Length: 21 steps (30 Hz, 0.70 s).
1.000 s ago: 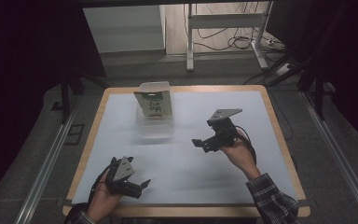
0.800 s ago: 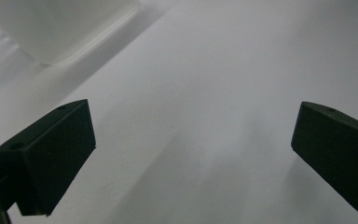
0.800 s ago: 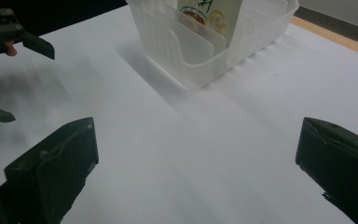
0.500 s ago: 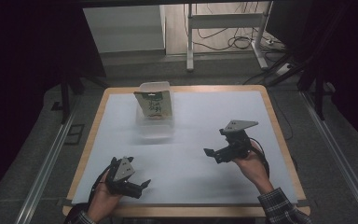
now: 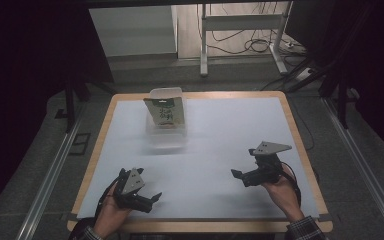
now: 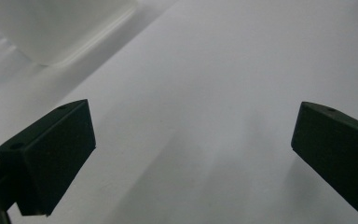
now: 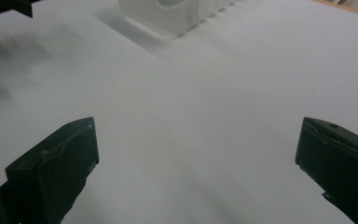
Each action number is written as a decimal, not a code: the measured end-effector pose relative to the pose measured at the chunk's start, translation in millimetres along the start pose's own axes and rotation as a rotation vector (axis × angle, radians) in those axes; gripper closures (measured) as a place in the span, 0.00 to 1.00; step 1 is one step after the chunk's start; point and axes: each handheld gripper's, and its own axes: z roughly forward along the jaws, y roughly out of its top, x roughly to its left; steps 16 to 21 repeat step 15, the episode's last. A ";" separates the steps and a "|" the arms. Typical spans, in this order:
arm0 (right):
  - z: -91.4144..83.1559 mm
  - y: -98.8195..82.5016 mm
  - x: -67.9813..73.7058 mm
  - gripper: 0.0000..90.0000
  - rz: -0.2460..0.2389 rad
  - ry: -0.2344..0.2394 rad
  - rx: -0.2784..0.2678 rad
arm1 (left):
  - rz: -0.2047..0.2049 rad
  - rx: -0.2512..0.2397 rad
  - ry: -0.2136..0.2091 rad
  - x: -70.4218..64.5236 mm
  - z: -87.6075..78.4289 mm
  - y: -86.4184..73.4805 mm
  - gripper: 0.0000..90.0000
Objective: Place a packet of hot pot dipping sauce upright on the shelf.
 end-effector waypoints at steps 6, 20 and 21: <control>-6.6 -18.3 -0.8 0.00 0.001 -0.028 0.029 | 0.001 0.001 -0.001 -0.2 0.1 -0.1 0.00; -6.7 -31.9 -6.8 0.00 0.038 -0.037 0.059 | 0.004 0.006 -0.002 -0.3 1.1 0.3 0.00; -6.7 -31.9 -6.8 0.00 0.038 -0.037 0.059 | 0.004 0.006 -0.002 -0.3 1.1 0.3 0.00</control>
